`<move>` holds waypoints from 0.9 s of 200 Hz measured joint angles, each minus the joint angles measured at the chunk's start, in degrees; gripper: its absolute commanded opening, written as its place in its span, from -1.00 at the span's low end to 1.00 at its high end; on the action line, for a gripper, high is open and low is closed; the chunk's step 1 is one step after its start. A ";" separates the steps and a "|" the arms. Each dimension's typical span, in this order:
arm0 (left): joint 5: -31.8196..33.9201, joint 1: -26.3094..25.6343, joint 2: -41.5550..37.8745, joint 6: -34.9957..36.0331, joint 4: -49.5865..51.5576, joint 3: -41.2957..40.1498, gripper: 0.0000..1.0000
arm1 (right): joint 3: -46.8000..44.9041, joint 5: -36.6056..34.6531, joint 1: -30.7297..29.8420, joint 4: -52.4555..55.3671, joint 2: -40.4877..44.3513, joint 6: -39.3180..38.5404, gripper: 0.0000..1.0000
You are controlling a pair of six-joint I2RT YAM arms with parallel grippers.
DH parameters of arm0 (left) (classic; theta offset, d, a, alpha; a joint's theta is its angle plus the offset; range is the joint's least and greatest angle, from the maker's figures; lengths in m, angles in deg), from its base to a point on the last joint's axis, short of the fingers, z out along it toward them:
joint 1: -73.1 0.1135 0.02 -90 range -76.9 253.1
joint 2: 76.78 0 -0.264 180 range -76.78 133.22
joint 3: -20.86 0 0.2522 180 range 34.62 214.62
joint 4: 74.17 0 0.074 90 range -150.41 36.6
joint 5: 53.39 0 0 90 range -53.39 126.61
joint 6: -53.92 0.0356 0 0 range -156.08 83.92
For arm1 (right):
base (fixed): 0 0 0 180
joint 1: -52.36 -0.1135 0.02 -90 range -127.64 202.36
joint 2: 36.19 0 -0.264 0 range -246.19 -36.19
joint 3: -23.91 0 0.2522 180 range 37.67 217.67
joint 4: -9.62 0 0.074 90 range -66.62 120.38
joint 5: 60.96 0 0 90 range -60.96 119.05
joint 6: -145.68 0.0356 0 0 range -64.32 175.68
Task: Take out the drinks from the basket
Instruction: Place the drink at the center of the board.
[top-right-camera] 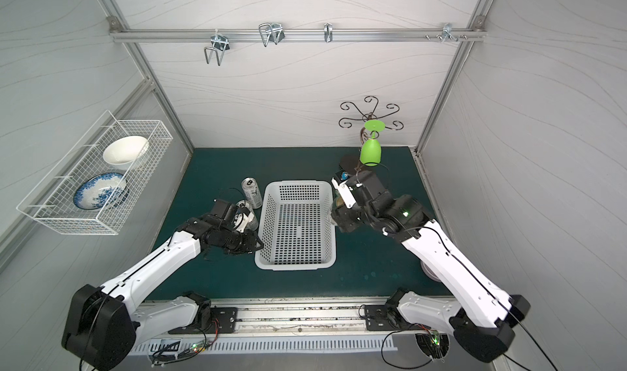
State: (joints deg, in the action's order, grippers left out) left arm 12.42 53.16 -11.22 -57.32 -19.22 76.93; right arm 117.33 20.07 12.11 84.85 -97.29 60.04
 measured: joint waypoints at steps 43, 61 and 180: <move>0.00 0.00 0.00 0.00 0.04 0.00 -0.01 | -2.93 2.43 12.74 2.56 4.28 -2.67 0.10; 0.00 0.00 0.00 0.00 0.11 0.04 -0.01 | -6.71 4.17 15.47 2.08 4.85 -2.86 0.10; 0.00 0.00 0.09 0.02 0.35 0.11 -0.01 | -28.39 4.63 9.60 -14.53 -0.04 0.42 0.07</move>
State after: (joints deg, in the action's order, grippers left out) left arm 12.42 53.16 -11.13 -57.29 -18.87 77.04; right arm 88.93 24.71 21.71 70.32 -97.33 60.46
